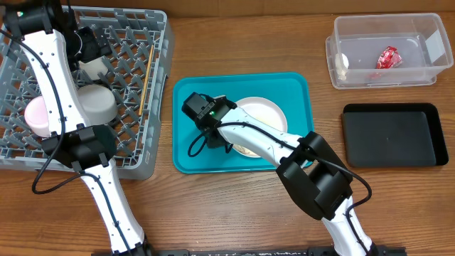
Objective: Sort waste into correct bins and load items into the dishwasher
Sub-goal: 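Grip the rim of the white plate with the right gripper, then lift the plate and carry it right over the black tray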
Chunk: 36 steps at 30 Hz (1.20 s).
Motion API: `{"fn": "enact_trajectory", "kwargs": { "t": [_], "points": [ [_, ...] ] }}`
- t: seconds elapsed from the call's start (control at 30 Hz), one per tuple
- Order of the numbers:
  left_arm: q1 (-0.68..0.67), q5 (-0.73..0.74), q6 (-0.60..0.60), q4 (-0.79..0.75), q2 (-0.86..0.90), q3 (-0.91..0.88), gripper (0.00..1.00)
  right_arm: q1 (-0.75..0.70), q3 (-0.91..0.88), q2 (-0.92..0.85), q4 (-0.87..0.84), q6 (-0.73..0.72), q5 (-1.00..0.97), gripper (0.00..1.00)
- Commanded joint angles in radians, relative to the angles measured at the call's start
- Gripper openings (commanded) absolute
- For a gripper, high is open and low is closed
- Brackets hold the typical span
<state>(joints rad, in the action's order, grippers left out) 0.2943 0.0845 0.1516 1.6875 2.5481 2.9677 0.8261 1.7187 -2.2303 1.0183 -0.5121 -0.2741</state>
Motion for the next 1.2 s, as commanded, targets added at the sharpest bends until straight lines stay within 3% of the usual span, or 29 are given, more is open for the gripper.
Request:
{"fn": "enact_trajectory", "kwargs": {
  "t": [0.0, 0.37, 1.17],
  "points": [
    [-0.007, -0.01, 0.01, 0.002, -0.037, 0.013, 1.0, -0.001, 0.056, -0.01, 0.039, -0.011, -0.03, 0.04],
    [-0.007, -0.01, 0.01, 0.002, -0.037, 0.013, 1.0, -0.001, 0.14, -0.01, 0.098, 0.041, -0.048, 0.04],
    [-0.007, -0.01, 0.01, 0.002, -0.037, 0.013, 1.0, -0.003, 0.14, -0.01, 0.289, 0.041, -0.349, 0.04]
  ]
}}
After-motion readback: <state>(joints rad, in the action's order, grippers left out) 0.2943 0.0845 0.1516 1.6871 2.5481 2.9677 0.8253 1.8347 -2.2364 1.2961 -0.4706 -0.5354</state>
